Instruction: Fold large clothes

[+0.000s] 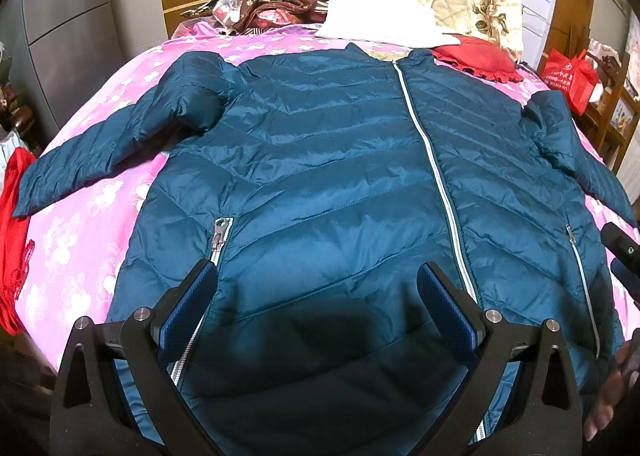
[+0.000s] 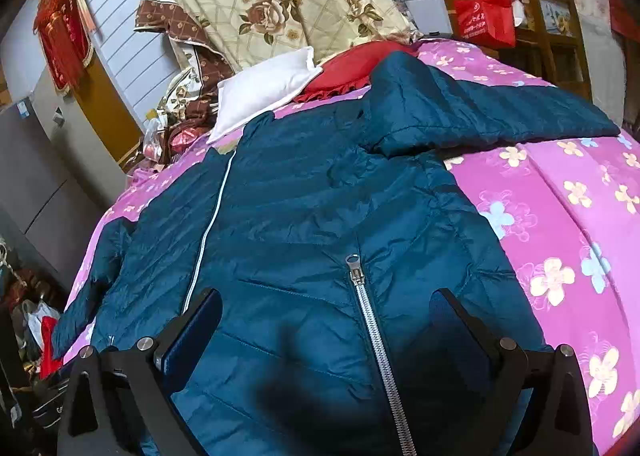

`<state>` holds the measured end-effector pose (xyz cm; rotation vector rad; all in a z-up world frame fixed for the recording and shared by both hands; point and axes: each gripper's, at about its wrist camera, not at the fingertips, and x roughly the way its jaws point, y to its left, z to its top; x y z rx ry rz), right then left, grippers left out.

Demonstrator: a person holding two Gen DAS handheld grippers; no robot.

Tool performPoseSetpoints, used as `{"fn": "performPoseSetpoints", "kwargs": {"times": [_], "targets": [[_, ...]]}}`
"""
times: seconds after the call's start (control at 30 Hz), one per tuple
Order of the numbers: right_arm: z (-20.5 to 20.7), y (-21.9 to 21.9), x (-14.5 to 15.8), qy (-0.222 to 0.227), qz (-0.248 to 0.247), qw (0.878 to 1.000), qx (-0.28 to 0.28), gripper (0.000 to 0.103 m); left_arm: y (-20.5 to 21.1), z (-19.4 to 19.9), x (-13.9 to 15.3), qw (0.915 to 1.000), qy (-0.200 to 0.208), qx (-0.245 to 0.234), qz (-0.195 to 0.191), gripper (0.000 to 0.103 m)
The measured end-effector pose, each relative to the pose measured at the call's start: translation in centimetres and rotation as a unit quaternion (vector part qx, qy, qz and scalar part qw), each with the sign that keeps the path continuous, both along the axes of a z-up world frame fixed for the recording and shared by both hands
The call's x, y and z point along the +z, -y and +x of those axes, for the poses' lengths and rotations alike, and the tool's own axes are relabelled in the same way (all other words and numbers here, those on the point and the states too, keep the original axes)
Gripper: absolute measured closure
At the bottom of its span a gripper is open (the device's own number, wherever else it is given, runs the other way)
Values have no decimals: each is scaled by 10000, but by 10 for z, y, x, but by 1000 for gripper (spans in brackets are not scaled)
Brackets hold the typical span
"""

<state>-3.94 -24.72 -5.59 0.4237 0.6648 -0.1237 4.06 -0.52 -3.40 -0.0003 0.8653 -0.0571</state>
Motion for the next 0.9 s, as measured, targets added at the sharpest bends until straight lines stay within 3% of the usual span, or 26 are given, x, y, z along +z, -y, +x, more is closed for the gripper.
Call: {"fn": "performPoseSetpoints", "kwargs": {"times": [0.17,0.9], "targets": [[1,6,-4,-33,166,9998,-57,0,0,0,0,10000,-2,-2,1,3],[1,3,-4,-47,79,10000,-15,0,-1,1,1,10000,-6,-7,1,3]]}}
